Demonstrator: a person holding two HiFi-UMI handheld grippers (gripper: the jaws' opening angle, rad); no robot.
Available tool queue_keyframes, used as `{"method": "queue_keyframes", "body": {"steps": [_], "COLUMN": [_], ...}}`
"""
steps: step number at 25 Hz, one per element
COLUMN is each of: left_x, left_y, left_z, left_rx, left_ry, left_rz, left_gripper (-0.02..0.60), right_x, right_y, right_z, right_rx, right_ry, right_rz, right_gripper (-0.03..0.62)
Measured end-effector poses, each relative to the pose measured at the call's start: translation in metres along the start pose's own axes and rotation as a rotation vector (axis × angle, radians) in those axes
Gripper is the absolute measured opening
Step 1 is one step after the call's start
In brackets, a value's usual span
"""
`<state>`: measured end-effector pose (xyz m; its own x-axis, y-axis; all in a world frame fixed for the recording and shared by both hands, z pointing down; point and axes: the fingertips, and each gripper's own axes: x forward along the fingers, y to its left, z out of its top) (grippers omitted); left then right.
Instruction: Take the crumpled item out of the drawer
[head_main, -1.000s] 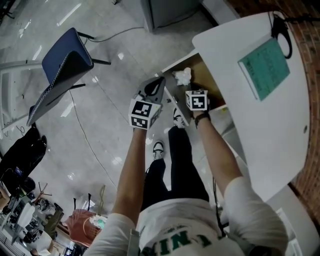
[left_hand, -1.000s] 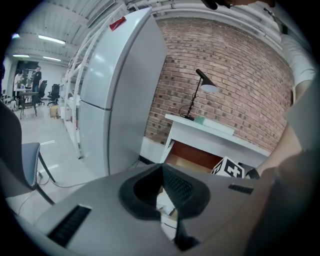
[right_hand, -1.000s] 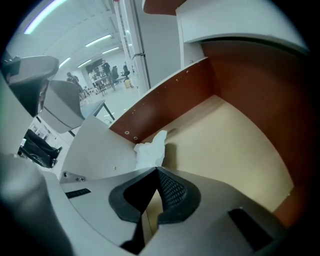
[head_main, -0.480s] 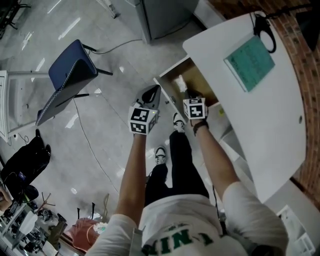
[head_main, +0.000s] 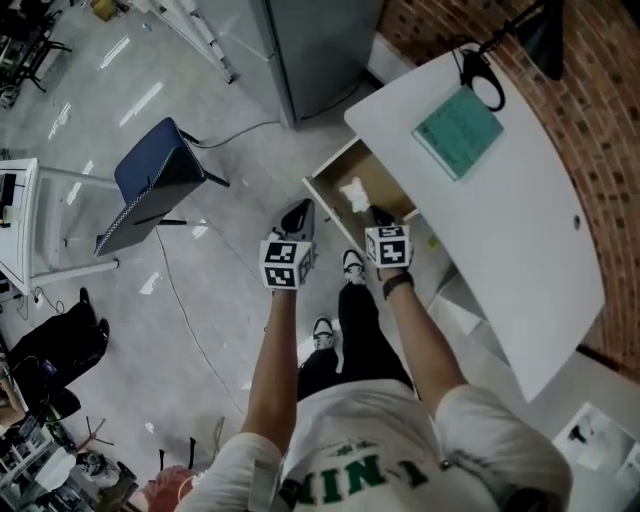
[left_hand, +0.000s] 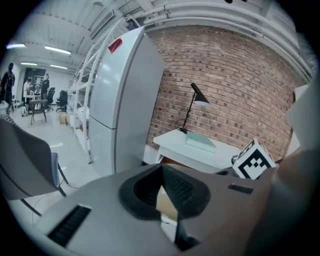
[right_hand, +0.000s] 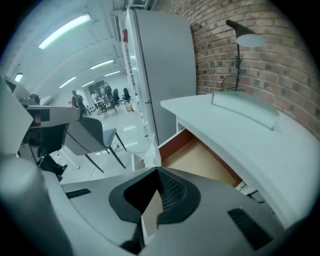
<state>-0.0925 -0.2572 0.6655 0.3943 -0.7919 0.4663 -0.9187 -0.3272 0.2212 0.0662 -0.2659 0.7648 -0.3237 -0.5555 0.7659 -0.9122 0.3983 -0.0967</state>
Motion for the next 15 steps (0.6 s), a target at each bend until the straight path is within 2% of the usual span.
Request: {"method": "queue_keyframes", "body": {"steps": [3, 10, 15], "left_x": [-0.025, -0.074, -0.111], "left_y": [-0.014, -0.046, -0.063], "left_z": [0.007, 0.033, 0.056], "left_rx": [0.010, 0.040, 0.081], "left_ry": [-0.004, -0.027, -0.060], "left_rz": [0.013, 0.016, 0.038], "left_gripper": [-0.003, -0.003, -0.003], "right_x": [-0.035, -0.116, -0.171], "right_y": [-0.005, 0.005, 0.027], "right_z": [0.003, 0.024, 0.043], "right_rx": [-0.008, 0.027, 0.011], "right_ry": [-0.049, -0.168, -0.259], "right_rz": [-0.031, -0.039, -0.041], "right_gripper": [0.002, 0.002, 0.002]}}
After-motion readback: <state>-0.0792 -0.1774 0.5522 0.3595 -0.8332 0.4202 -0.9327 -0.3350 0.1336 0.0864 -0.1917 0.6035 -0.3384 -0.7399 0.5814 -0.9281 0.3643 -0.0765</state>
